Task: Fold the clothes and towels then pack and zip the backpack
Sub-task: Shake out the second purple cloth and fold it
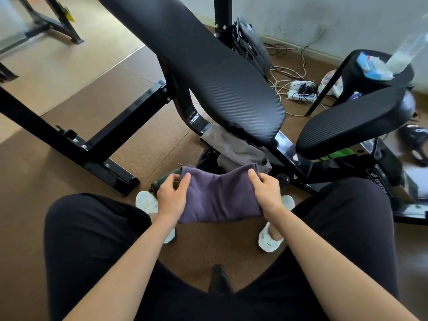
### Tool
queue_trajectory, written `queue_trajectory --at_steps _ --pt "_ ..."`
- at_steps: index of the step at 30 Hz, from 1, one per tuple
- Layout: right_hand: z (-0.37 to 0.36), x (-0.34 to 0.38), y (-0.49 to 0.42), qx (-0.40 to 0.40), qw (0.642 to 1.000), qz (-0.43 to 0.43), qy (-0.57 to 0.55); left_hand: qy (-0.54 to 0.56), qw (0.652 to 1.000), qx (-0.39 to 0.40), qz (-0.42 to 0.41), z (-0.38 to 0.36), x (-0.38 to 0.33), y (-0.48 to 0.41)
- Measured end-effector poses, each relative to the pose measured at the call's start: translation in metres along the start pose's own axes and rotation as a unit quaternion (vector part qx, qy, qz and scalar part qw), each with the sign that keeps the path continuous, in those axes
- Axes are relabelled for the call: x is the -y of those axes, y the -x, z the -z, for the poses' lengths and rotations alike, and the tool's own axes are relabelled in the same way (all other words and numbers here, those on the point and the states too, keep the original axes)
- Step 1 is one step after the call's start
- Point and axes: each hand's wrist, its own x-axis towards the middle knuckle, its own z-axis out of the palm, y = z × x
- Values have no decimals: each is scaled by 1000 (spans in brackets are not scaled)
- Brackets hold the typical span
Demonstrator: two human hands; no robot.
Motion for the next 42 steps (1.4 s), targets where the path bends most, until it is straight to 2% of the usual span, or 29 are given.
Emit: queue_trajectory --at_steps 6,10,16,23,26,29,33,36,38,42 --pt "-22 2 26 90 994 6 -54 -36 998 56 1 -19 10 11" --pt "-30 0 36 135 989 25 -48 -87 995 47 -27 -27 14 16" --pt "-43 -3 45 157 987 40 -16 -106 989 79 -70 -34 12 27" --pt "-42 -2 47 157 986 59 4 -88 989 55 -104 -33 12 25" --pt "-41 3 48 176 984 41 -10 3 990 110 -88 -31 10 26" --pt "-39 5 49 193 979 59 -28 65 980 170 -76 -29 6 26" --pt "-38 1 48 170 983 74 -22 85 958 268 -50 -28 2 27" --pt "-36 -1 43 161 985 63 -15 95 947 306 -22 -26 2 26" --pt "-33 2 40 161 985 47 -38 92 956 279 -24 -25 1 23" --pt "-26 14 36 174 977 -24 -121 101 986 132 1 -24 0 16"
